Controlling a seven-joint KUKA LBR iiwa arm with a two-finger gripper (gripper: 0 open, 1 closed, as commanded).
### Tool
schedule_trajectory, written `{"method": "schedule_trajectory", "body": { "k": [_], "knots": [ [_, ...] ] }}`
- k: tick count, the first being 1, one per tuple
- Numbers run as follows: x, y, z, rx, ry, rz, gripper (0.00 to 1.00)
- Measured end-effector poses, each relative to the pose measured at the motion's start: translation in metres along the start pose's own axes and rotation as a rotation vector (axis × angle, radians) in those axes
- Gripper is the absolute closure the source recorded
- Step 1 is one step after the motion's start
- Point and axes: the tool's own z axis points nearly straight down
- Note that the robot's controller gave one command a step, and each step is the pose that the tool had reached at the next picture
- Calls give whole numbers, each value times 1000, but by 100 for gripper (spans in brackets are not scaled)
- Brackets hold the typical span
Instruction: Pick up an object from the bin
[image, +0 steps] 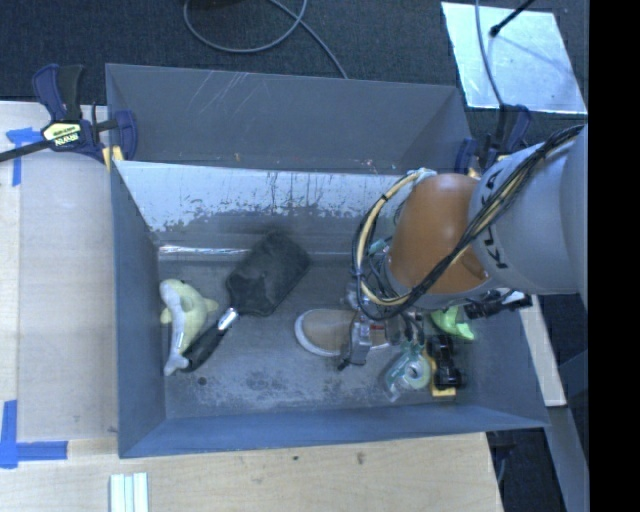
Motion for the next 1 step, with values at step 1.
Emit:
{"method": "schedule_trajectory", "body": {
  "k": [1],
  "knots": [
    [0, 0, 0, 0, 0, 0, 100]
  ]
}}
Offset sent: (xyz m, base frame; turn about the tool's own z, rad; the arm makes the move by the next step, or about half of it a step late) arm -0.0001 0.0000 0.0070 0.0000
